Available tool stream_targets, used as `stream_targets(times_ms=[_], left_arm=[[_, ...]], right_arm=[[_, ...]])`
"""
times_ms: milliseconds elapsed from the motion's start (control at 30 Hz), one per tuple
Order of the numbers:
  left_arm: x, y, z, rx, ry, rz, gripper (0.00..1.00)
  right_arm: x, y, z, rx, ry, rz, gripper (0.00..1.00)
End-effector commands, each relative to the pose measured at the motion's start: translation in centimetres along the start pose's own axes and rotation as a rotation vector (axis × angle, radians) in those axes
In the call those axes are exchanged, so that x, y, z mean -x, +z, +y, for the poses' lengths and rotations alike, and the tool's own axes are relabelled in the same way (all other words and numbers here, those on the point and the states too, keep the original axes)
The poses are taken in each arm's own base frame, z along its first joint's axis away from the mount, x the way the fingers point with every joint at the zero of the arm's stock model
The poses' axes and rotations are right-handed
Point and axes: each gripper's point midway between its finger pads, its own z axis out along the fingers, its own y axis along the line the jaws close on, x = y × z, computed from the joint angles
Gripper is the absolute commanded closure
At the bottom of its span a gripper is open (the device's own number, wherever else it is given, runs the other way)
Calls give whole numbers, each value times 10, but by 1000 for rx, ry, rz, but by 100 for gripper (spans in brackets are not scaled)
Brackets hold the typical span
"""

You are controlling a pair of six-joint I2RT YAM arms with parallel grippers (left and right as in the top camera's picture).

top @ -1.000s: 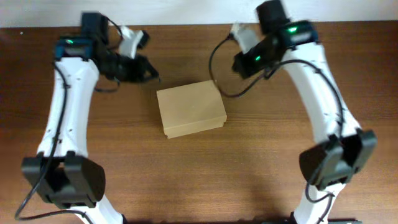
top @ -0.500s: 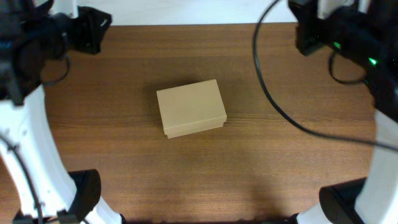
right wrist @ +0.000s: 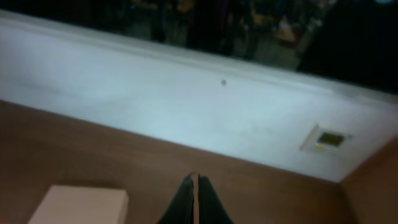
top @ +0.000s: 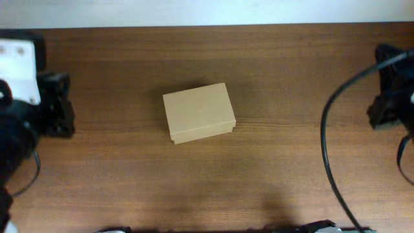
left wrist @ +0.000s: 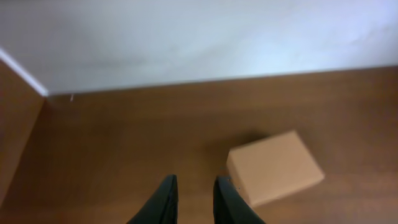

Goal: Pack container

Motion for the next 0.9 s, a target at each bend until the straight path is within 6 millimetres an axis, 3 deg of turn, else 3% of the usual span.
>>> stream_targets(times_ms=[0,133,300,367,400,467,500,533,567,600,667,700,733,867], left_arm=[[-44,9,10,66,-19,130,80],[-94,7,10,86,-21,195,79],[-144,-8,23,194,-34,189,61],[-162,-11,24,215,-44,197,60],[-170,-10,24,217,-44,199,54],[-183,-6,24,219,-44,201,31],[-188,-4,24,219,-44,204,24],[-195,-1,24,218,-44,216,8],[-199,2,23,217,-44,225,0],[-204,5,23,216,-44,240,0],[-212,10,23,214,-43,269,0],[-214,11,23,213,-43,280,0],[-217,13,23,212,-43,289,0],[-223,15,22,205,-45,314,0]], right_arm=[[-46,-10,-13,-100,15,73,96],[-93,-34,-19,-171,18,101,96],[-156,-52,-19,-208,-1,187,96],[-182,-51,-14,-191,-2,258,96],[-196,-48,-10,-179,5,298,96],[-210,-43,-3,-153,5,343,96],[-214,-40,0,-140,2,354,96],[-216,-37,2,-133,-2,359,96],[-216,-36,2,-131,-3,359,96],[-216,-36,2,-130,-3,356,90],[-216,-36,2,-134,-4,355,46],[-216,-36,2,-132,-11,355,33],[-216,-36,2,-132,-14,356,1],[-216,-36,2,-132,-15,359,1]])
